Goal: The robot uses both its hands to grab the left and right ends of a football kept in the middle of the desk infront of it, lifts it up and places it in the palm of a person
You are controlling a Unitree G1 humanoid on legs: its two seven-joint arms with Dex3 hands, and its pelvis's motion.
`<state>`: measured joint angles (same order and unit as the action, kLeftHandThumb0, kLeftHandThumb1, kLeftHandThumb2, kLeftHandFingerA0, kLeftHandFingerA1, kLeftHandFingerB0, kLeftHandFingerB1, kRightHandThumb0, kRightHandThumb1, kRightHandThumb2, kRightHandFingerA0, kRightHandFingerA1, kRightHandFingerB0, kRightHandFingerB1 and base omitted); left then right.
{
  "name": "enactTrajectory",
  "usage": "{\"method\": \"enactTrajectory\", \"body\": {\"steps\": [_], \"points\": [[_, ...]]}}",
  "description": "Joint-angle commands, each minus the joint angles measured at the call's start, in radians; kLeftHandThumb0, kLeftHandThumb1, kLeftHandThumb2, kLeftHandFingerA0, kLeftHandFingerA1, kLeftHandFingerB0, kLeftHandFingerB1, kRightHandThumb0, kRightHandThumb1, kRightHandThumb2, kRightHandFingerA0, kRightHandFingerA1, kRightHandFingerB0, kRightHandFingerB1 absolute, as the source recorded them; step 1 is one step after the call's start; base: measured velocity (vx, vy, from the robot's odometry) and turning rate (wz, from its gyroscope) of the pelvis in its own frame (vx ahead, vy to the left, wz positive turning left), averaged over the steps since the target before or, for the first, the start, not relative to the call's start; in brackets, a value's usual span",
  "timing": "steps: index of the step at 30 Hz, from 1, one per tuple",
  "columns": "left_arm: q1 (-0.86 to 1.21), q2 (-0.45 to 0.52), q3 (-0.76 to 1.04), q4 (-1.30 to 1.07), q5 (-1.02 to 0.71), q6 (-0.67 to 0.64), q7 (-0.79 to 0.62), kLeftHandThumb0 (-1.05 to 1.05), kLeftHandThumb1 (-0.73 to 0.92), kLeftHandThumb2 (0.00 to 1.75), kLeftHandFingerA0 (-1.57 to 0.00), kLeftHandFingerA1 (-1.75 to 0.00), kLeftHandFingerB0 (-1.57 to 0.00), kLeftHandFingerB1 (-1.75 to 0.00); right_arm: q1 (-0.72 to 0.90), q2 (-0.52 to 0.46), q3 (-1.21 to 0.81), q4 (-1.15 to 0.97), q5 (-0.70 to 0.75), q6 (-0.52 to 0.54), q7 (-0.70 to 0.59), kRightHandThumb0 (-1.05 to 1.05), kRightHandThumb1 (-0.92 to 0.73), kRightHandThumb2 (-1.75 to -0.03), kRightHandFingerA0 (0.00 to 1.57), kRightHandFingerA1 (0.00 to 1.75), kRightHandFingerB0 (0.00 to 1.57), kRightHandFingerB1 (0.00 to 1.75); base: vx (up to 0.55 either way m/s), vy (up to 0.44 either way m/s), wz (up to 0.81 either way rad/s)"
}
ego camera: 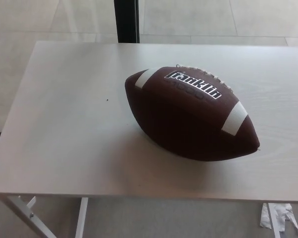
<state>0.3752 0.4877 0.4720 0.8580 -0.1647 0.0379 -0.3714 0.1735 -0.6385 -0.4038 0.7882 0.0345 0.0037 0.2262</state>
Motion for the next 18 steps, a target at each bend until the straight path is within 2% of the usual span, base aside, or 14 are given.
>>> {"method": "enactTrajectory", "body": {"steps": [1, 2, 3, 5, 7, 8, 9, 10, 11, 12, 13, 14, 15, 18], "points": [[0.025, 0.040, 0.069, -0.044, -0.134, 0.120, -0.168, -0.75, 0.68, 0.62, -0.51, -0.76, -0.35, -0.55, 0.019, -0.044, -0.064, -0.026, 0.088, -0.017, 0.102, -0.75, -0.79, -0.64, 0.39, 0.70, 0.19, 0.33, 0.00, 0.000, 0.00], [0.028, 0.038, 0.082, -0.048, -0.147, 0.129, -0.173, -0.74, 0.68, 0.60, -0.48, -0.78, -0.33, -0.56, 0.022, -0.042, -0.066, -0.028, 0.088, -0.023, 0.101, -0.76, -0.80, -0.64, 0.30, 0.65, 0.15, 0.32, 0.00, 0.000, 0.00], [0.023, 0.035, 0.113, -0.051, -0.178, 0.151, -0.182, -0.72, 0.68, 0.59, -0.45, -0.80, -0.33, -0.58, 0.019, -0.035, -0.073, -0.023, 0.089, -0.033, 0.095, -0.80, -0.66, -1.00, 0.25, 0.63, 0.07, 0.38, 0.00, 0.000, 0.00], [0.012, 0.029, 0.132, -0.054, -0.192, 0.169, -0.189, -0.72, 0.68, 0.59, -0.45, -0.80, -0.33, -0.58, 0.019, -0.034, -0.084, -0.022, 0.089, -0.039, 0.089, -0.80, -0.66, -1.00, 0.25, 0.63, 0.07, 0.38, 0.00, 0.000, 0.00], [-0.029, 0.035, 0.202, -0.073, -0.252, 0.224, -0.163, -0.74, 0.73, 0.60, -0.45, -0.84, -0.27, -0.58, 0.025, -0.020, -0.137, -0.087, 0.122, -0.011, 0.044, -0.83, -0.85, -0.67, 0.17, 0.56, 0.07, 0.25, 0.00, 0.000, 0.00], [-0.045, 0.040, 0.213, -0.093, -0.251, 0.222, -0.144, -0.77, 0.60, 0.92, -0.43, -0.79, -0.25, -0.61, 0.025, -0.006, -0.177, -0.124, 0.160, 0.023, 0.037, -0.84, -0.68, -1.04, 0.11, 0.56, 0.07, 0.26, 0.00, 0.000, 0.00], [-0.057, 0.059, 0.212, -0.115, -0.234, 0.220, -0.134, -0.80, 0.79, 0.64, -0.42, -0.86, -0.23, -0.57, 0.023, 0.008, -0.207, -0.175, 0.181, 0.065, 0.018, -0.83, -0.87, -0.67, 0.11, 0.50, 0.07, 0.22, 0.00, 0.000, 0.00], [-0.082, 0.080, 0.213, -0.110, -0.222, 0.213, -0.126, -0.81, 0.81, 0.64, -0.42, -0.87, -0.22, -0.58, 0.017, 0.016, -0.226, -0.204, 0.187, 0.067, 0.006, -0.83, -0.88, -0.68, 0.13, 0.51, 0.05, 0.22, 0.00, 0.000, 0.00], [-0.121, 0.110, 0.218, -0.090, -0.215, 0.210, -0.123, -0.82, 0.64, 1.00, -0.42, -0.78, -0.19, -0.60, 0.013, 0.030, -0.256, -0.259, 0.208, 0.098, -0.008, -0.84, -0.70, -1.05, 0.10, 0.55, 0.05, 0.26, 0.00, 0.000, 0.00], [-0.138, 0.124, 0.232, -0.115, -0.228, 0.214, -0.128, -0.82, 0.65, 1.01, -0.43, -0.80, -0.21, -0.61, 0.007, 0.037, -0.275, -0.299, 0.214, 0.112, -0.017, -0.84, -0.71, -1.08, 0.19, 0.61, 0.03, 0.22, 0.00, 0.000, 0.00], [-0.152, 0.160, 0.241, -0.194, -0.224, 0.220, -0.116, -0.85, 0.90, 0.67, -0.43, -0.94, -0.21, -0.66, -0.004, 0.043, -0.296, -0.365, 0.228, 0.146, -0.033, -0.85, -0.92, -0.70, 0.20, 0.57, 0.00, 0.21, 0.00, 0.000, 0.00], [-0.179, 0.180, 0.258, -0.229, -0.239, 0.235, -0.104, -0.86, 0.87, 0.66, -0.40, -0.99, -0.18, -0.68, -0.012, 0.044, -0.308, -0.405, 0.237, 0.167, -0.042, -0.85, -0.92, -0.71, 0.20, 0.55, 0.00, 0.19, 0.00, 0.000, 0.00], [-0.227, 0.200, 0.278, -0.235, -0.257, 0.252, -0.092, -0.90, 0.68, 1.09, -0.45, -0.85, -0.22, -0.66, -0.021, 0.044, -0.318, -0.439, 0.238, 0.177, -0.048, -0.85, -0.92, -0.74, 0.20, 0.54, 0.00, 0.15, 0.00, 0.000, 0.00], [-0.294, 0.236, 0.283, -0.250, -0.246, 0.263, -0.075, -0.93, 0.85, 0.66, -0.38, -0.94, -0.17, -0.67, -0.055, 0.040, -0.332, -0.476, 0.238, 0.197, -0.056, -0.87, -0.92, -0.74, 0.19, 0.52, 0.00, 0.12, 0.00, 0.000, 0.00]]}}
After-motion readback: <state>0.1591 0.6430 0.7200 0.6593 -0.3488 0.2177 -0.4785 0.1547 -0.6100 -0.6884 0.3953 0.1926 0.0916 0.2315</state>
